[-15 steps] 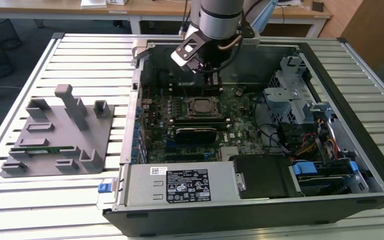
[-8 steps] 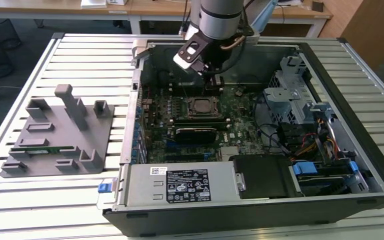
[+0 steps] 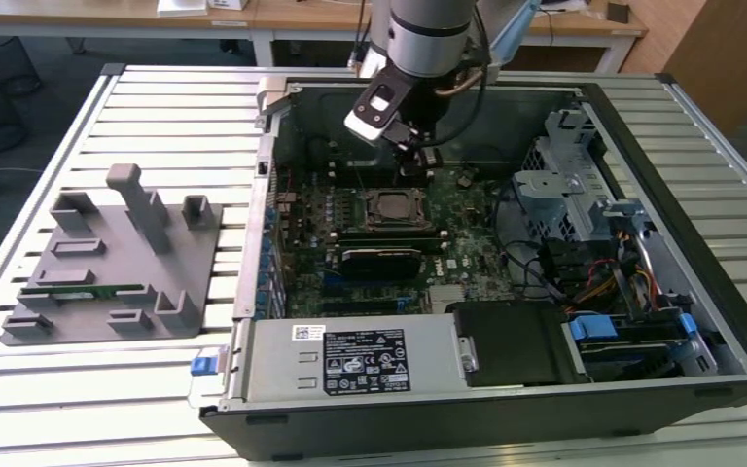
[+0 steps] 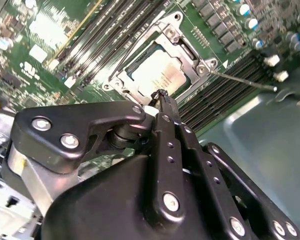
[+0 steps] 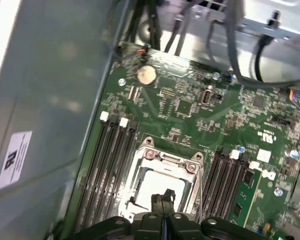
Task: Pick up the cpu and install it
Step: 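Install the first cpu locking lever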
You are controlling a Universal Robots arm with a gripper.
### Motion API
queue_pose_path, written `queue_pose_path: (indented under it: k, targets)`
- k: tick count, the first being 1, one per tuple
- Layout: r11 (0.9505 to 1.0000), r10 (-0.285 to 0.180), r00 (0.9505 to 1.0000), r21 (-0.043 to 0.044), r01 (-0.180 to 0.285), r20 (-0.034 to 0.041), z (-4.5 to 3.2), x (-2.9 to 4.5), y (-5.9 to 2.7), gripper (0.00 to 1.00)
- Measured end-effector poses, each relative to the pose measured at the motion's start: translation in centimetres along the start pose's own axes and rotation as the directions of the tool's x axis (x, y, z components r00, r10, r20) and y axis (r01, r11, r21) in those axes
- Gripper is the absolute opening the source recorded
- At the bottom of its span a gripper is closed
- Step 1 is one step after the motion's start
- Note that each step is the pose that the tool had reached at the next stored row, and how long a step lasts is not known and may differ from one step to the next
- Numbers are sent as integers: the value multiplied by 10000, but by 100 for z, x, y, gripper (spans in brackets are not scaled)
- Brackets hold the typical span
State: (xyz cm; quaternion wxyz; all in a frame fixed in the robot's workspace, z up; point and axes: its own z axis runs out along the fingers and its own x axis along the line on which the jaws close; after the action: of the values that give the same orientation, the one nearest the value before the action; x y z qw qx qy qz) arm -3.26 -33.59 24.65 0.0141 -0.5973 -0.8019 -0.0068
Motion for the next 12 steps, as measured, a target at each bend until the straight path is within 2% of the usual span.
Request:
queue_pose_path:
  k: [3, 6, 9, 12]
  targets:
    - [9985, -538, 9985, 17, 538, 3, 2, 0, 0, 11]
    - [9942, -1075, 9942, 33, 1075, 4, 3, 0, 0, 11]
    - [9867, -1627, 9867, 51, 1627, 5, 5, 0, 0, 11]
    - [9765, -2156, 9765, 68, 2156, 5, 6, 0, 0, 11]
